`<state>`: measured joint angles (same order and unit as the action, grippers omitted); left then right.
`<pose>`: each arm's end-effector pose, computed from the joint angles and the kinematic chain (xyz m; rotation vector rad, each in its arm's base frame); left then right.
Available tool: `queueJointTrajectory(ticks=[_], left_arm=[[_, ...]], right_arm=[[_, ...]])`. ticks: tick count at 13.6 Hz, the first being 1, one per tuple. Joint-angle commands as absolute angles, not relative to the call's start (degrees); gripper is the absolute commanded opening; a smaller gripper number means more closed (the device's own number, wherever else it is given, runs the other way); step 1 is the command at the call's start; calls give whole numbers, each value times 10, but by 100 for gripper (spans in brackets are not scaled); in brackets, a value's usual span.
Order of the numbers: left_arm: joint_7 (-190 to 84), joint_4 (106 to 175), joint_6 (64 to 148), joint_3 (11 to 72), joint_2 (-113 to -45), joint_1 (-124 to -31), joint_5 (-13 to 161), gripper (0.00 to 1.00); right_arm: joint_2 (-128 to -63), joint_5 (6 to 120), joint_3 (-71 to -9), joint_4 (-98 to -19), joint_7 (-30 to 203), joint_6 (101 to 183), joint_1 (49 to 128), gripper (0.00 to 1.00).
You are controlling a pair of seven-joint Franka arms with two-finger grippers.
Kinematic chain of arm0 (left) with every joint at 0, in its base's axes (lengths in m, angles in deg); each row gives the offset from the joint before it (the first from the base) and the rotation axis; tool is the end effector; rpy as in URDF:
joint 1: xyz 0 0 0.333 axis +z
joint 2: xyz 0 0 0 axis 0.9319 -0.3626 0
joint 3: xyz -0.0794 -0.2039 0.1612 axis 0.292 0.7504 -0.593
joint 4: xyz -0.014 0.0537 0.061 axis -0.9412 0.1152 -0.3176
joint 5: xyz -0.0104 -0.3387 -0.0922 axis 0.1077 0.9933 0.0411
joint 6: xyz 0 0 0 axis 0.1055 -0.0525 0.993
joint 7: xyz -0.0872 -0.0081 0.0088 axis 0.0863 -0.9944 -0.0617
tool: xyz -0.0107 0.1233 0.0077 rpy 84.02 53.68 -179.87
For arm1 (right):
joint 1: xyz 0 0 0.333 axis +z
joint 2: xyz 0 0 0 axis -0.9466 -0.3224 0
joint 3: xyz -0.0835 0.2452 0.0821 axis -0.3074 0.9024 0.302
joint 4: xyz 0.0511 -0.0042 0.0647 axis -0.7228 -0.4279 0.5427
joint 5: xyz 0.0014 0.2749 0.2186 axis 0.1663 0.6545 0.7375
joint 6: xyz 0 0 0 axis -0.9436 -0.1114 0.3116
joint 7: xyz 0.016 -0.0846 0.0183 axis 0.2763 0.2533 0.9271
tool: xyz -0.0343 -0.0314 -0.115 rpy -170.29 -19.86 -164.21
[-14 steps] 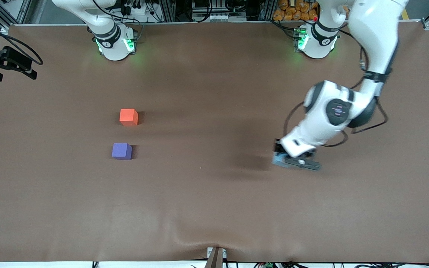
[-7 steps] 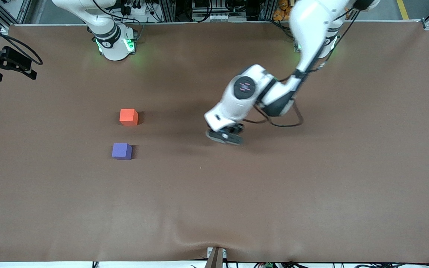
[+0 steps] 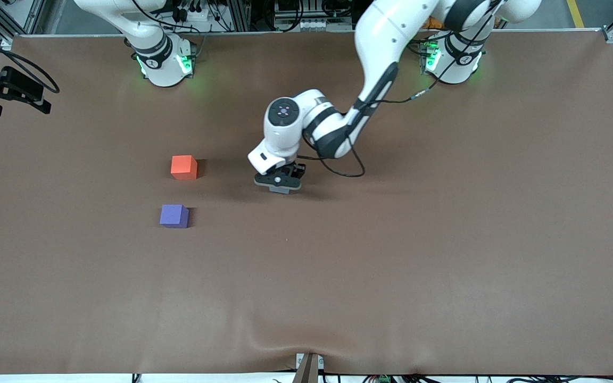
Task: Place blue block between orange and purple blocks
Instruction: 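Carry the light blue block with the left gripper toward the orange block, then set down the blue block, open the left gripper while the right gripper approaches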
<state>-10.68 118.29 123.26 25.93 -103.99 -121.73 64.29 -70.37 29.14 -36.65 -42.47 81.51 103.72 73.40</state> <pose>0.3922 -0.5624 0.1888 3.0238 -0.1640 0.0850 0.4768 0.0095 0.6149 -3.0848 -0.0296 0.0932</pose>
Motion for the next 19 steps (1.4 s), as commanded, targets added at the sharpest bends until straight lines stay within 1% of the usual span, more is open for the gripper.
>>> queueJointTrajectory(ticks=[1, 3, 4, 5, 7, 9, 11, 12, 13, 14, 17, 18, 19], left_arm=[[-77, 1142, 1235, 245, -1071, -1239, 636, 0], [-51, 1131, 1256, 243, -1086, -1252, 636, 0], [-36, 1132, 1256, 239, -1087, -1256, 635, 8], [-35, 1132, 1256, 236, -1086, -1256, 634, 99], [-30, 1131, 1256, 234, -1076, -1255, 635, 100], [-9, 1131, 1242, 235, -1051, -1253, 638, 100], [-7, 1133, 1188, 218, -994, -1246, 638, 100], [-7, 1136, 1178, 213, -958, -1232, 638, 100], [-11, 1153, 1152, 213, -911, -1204, 638, 100], [-16, 1157, 1099, 215, -871, -1172, 637, 100], [-37, 1160, 964, 212, -777, -1088, 630, 100], [-50, 1157, 931, 212, -752, -1059, 629, 100], [-75, 1157, 917, 214, -727, -1025, 630, 100]], right_arm=[[-706, 297, -372, -420, 812, 1033, 740, 100], [-707, 297, -372, -420, 812, 1032, 741, 100], [-708, 297, -372, -420, 812, 1032, 742, 100], [-711, 297, -372, -419, 811, 1032, 746, 100], [-716, 296, -372, -419, 812, 1033, 748, 100], [-745, 293, -372, -418, 816, 1035, 748, 100], [-765, 286, -372, -417, 816, 1037, 758, 100], [-770, 285, -372, -416, 815, 1037, 763, 100], [-780, 288, -372, -416, 816, 1045, 764, 100], [-796, 295, -372, -418, 816, 1055, 765, 100], [-829, 298, -371, -430, 806, 1083, 806, 100], [-838, 299, -371, -441, 805, 1101, 815, 100], [-840, 314, -371, -465, 793, 1124, 821, 100]])
